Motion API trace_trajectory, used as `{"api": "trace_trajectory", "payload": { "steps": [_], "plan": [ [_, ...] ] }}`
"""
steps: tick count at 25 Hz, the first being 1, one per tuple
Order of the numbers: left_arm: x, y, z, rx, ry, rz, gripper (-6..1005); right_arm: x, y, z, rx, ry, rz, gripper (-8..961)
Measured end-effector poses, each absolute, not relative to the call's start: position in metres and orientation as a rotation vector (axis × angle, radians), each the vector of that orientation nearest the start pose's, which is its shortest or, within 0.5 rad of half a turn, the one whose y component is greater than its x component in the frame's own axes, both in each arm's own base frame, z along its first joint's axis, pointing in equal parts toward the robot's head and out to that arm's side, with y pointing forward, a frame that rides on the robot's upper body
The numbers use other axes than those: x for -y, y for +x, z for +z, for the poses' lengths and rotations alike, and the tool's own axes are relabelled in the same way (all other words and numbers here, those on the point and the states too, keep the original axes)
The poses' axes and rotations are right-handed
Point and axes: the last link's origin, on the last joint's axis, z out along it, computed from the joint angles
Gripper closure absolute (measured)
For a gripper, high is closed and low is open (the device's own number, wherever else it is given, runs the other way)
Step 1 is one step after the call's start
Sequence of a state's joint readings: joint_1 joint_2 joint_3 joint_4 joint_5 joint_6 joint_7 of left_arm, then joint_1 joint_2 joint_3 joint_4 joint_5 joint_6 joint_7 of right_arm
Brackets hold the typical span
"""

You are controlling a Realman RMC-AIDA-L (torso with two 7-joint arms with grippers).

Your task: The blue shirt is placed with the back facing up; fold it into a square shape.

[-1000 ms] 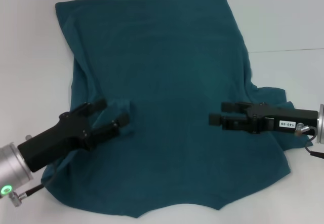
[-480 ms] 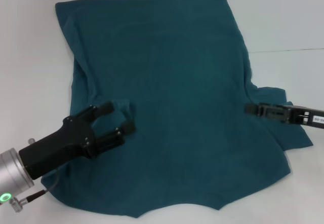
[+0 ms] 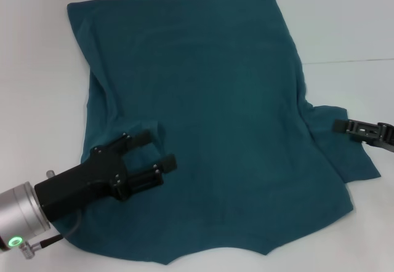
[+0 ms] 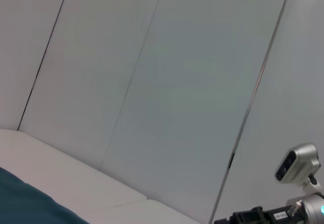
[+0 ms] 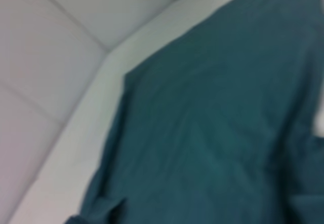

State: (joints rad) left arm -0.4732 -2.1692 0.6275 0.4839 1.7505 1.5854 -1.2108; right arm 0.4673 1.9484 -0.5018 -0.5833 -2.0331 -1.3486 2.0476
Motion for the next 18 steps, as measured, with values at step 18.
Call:
{"api": "trace_trajectory", "payload": {
  "steps": [18],
  "plan": [
    [-0.311,-0.248,-0.033,0.692,-2.479,-1.132,95,-0.358,0.368,0.095,-1.705,-1.745,0.719,122]
  ]
}}
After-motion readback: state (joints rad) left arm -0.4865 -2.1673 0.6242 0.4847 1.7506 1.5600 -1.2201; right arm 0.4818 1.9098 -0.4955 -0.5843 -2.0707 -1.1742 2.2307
